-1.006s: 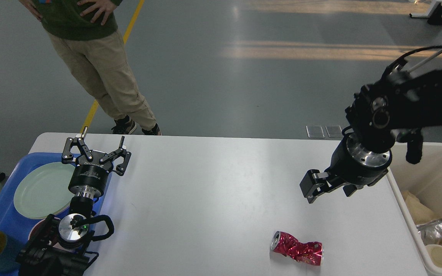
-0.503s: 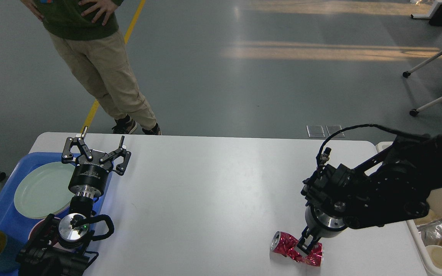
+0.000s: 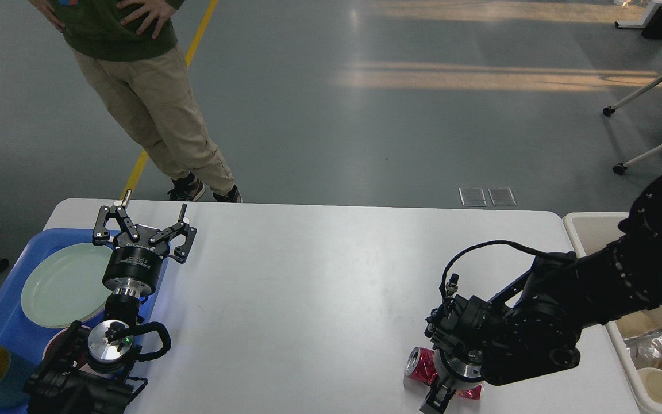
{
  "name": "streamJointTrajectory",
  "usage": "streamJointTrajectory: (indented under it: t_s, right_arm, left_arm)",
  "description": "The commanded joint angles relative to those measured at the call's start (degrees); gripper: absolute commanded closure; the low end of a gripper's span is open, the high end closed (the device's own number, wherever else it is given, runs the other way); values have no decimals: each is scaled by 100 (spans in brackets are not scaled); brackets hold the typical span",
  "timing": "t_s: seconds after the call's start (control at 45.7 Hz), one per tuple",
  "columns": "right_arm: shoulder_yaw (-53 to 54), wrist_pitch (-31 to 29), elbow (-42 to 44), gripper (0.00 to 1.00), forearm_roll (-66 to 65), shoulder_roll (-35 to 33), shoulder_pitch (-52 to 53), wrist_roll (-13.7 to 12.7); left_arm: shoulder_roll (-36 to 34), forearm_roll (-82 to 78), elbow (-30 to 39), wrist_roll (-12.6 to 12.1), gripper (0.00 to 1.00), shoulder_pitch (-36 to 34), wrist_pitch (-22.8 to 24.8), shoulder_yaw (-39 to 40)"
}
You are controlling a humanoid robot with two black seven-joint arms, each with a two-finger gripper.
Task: Tidy desktop
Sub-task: 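Lower the right gripper and grasp the crushed red can, then lift the red can and drop it into the white bin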
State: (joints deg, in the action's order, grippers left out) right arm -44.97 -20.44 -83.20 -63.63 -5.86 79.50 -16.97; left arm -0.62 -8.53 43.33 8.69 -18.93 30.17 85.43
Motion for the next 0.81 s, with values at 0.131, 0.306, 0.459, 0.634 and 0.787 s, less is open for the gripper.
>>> streamJointTrajectory:
  t_s: [0.131,0.306,0.459,0.634,0.787]
  right_arm:
    - [-144,49,532,14,8,225,-304,1]
    - [-161,67,726,18,35,225,-392,1]
    - [-161,67,770,31,61,225,-435,1]
    - [-161,76,779,60,123,225,-436,1]
    - [-152,76,735,87,263,208,-392,27]
  left_arm:
    - [0,0,0,1,4,3,-2,0]
    - [0,0,0,1,4,-6,7,0]
    - [0,0,0,1,4,3,7,0]
    - [0,0,0,1,4,3,7,0]
    - [0,0,0,1,4,-5,-2,0]
